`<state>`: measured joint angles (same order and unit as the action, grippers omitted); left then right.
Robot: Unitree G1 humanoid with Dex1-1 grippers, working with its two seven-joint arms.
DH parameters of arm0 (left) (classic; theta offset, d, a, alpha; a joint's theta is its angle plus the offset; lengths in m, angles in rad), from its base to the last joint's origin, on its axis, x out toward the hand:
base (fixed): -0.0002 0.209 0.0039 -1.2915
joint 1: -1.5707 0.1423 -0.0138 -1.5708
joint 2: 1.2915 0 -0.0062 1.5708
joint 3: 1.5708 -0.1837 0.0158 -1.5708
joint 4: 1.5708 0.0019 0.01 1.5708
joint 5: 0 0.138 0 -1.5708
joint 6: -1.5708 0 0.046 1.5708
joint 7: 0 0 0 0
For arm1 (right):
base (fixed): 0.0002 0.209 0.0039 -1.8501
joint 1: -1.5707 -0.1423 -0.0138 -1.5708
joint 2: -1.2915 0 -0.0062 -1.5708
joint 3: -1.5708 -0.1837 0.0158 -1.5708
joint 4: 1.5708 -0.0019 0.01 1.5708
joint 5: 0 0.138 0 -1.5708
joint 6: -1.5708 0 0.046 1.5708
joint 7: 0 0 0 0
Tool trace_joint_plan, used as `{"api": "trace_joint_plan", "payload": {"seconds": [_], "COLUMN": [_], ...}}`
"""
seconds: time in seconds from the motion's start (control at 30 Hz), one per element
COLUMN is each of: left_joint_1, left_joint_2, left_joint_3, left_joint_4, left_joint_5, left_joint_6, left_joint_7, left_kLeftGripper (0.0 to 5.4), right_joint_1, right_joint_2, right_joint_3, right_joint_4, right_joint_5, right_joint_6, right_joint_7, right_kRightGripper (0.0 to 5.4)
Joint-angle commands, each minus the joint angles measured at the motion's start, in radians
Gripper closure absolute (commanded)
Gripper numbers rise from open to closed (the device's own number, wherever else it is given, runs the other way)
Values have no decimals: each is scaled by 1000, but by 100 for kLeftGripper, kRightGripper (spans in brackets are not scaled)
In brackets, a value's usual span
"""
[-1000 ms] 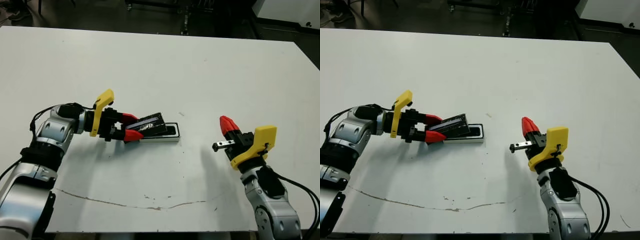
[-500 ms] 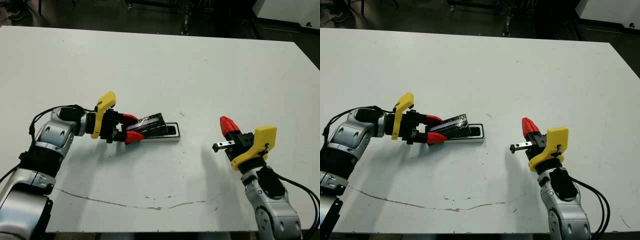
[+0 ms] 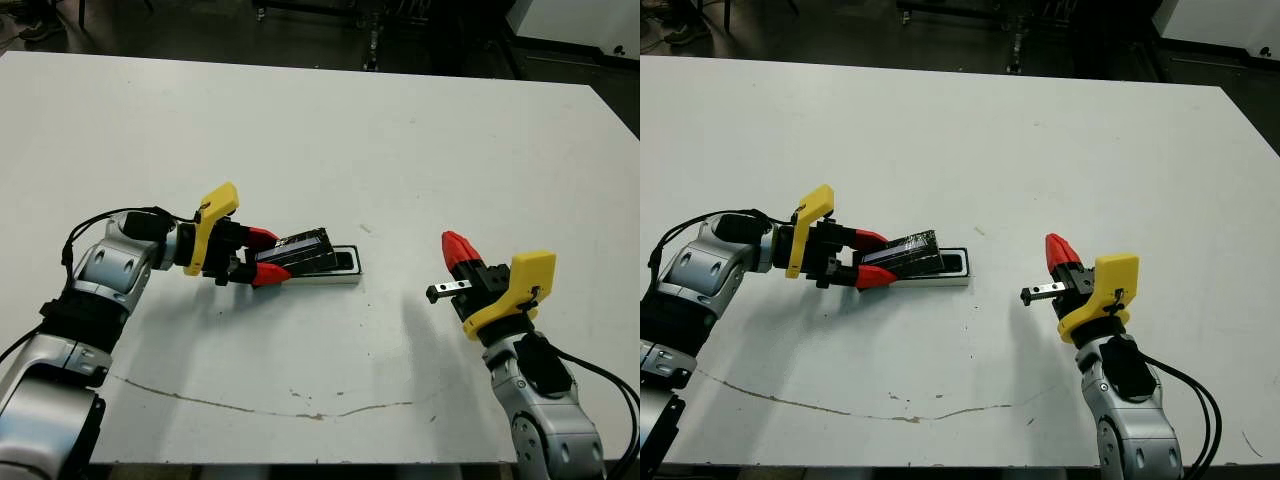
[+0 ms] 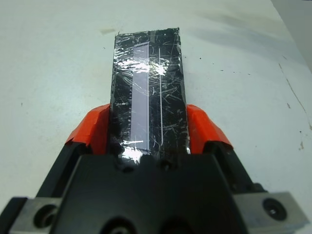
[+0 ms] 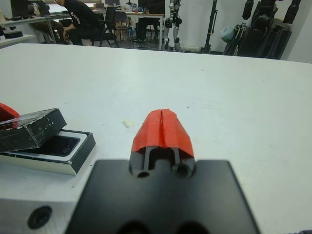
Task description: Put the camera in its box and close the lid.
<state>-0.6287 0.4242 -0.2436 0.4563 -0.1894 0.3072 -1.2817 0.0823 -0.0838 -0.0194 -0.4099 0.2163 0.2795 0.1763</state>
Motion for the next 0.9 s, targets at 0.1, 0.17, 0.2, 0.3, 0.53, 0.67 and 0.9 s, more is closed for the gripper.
{"api": "trace_joint_plan", "payload": {"seconds": [0.1, 0.17, 0.2, 0.3, 0.53, 0.67, 0.9], "left_joint_1": [37, 35, 35, 37, 43, 43, 35], "left_joint_2": [-56, -64, -68, -78, -116, -148, -187], "left_joint_3": [-61, -63, -63, -64, -75, -86, -115], "left_joint_4": [27, 35, 40, 46, 45, 63, 109], "left_joint_5": [6, 3, 1, -1, 4, 10, 53], "left_joint_6": [-10, -18, -24, -41, -72, -87, -170], "left_joint_7": [-45, -51, -55, -55, -38, -32, -22], "left_kLeftGripper": [223, 223, 223, 223, 223, 223, 223], "right_joint_1": [1, 1, 1, 1, 3, 3, 1], "right_joint_2": [-11, -10, -10, -13, -14, -14, -17], "right_joint_3": [-12, -12, -13, -12, -12, -13, -24], "right_joint_4": [0, -2, -1, -2, -6, -5, 8], "right_joint_5": [-1, -1, 1, -1, -3, -2, -1], "right_joint_6": [7, 11, 12, 15, 18, 15, 1], "right_joint_7": [-6, -9, -9, -10, -12, -10, -6], "right_kRightGripper": [540, 540, 540, 540, 540, 540, 540]}}
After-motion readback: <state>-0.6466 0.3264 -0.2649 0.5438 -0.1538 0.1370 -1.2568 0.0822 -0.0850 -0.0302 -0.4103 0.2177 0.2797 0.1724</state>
